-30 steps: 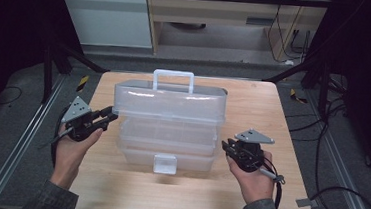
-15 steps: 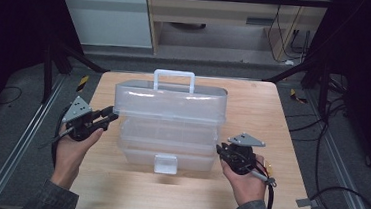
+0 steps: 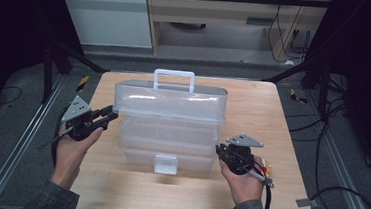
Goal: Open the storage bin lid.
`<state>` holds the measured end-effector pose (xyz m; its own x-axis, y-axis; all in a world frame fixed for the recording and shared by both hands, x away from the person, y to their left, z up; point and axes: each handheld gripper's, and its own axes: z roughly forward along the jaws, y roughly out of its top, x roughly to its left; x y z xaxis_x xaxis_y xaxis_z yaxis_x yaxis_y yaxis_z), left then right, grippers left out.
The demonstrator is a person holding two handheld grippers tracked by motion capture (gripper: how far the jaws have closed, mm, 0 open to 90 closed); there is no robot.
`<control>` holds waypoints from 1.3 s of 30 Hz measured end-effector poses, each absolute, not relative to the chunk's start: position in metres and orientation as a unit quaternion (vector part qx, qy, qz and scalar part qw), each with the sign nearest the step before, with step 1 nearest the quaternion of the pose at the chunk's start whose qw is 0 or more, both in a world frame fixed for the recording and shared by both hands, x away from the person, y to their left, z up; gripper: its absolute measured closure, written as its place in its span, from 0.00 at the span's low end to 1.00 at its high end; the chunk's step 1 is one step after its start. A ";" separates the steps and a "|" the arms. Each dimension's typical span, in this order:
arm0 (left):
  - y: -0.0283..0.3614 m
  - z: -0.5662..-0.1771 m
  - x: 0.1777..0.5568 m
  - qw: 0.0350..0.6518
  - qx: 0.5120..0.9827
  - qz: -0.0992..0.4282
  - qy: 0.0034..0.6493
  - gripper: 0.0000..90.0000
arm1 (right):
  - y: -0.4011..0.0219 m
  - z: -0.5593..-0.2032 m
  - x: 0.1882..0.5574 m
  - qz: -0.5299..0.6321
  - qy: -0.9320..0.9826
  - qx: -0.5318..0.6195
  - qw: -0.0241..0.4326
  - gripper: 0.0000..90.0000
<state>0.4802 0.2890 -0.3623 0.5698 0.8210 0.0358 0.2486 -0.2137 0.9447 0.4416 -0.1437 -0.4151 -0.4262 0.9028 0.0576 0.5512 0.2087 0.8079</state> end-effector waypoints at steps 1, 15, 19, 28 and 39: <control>0.289 -0.362 0.480 0.508 0.725 0.282 0.369 0.79 | -0.144 -0.415 0.442 0.396 0.747 0.485 0.223 0.88; 0.286 -0.354 0.493 0.507 0.723 0.285 0.373 0.77 | -0.144 -0.414 0.442 0.391 0.754 0.480 0.222 0.88; 0.284 -0.350 0.501 0.510 0.723 0.288 0.366 0.76 | -0.145 -0.415 0.442 0.393 0.754 0.477 0.221 0.88; 0.278 -0.337 0.519 0.502 0.720 0.304 0.370 0.77 | -0.145 -0.414 0.442 0.389 0.760 0.471 0.222 0.88; 0.275 -0.328 0.529 0.493 0.722 0.312 0.372 0.79 | -0.144 -0.413 0.442 0.384 0.762 0.472 0.223 0.88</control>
<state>0.5294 0.2746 -0.3278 0.5292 0.8443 0.0839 0.2293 -0.2375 0.9439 0.4423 -0.1438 -0.4127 -0.4556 0.8899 0.0227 0.5483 0.2605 0.7947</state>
